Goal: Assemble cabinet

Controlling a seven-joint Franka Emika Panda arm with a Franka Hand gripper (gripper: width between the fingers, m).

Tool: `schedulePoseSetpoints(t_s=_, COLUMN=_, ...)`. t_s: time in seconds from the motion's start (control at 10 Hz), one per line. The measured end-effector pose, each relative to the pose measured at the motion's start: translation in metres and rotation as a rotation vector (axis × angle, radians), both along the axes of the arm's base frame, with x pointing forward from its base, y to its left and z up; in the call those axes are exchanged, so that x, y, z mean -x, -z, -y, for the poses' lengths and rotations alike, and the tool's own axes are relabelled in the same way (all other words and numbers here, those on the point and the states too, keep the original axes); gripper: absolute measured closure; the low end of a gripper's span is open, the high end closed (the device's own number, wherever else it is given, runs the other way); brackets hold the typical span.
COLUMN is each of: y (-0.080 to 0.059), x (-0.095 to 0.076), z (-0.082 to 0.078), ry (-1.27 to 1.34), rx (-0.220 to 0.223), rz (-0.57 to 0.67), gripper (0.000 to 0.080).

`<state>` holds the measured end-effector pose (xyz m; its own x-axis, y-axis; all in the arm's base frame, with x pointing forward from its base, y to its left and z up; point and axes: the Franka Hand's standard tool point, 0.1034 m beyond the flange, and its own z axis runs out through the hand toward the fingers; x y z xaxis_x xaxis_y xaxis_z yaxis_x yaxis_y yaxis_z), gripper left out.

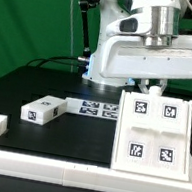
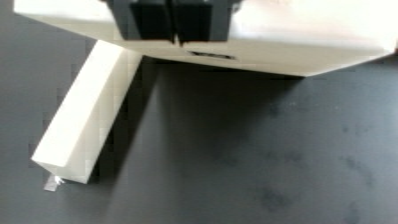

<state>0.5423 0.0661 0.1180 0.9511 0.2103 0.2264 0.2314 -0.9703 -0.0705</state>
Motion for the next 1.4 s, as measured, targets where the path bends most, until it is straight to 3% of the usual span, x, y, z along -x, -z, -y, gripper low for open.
schedulePoseSetpoints(t_s=0.6, y=-0.021, x=-0.017, z=-0.007, ry=0.004, rx=-0.012, rz=-0.054, gripper=0.0795)
schedulePoseSetpoints(t_s=0.9, y=-0.012, x=0.011, z=-0.002, ry=-0.003, rx=0.005, rz=-0.03, gripper=0.0795)
schedulePoseSetpoints(t_s=1.4, y=-0.024, x=-0.019, z=-0.009, ry=-0.011, rx=-0.01, rz=-0.041, gripper=0.0795)
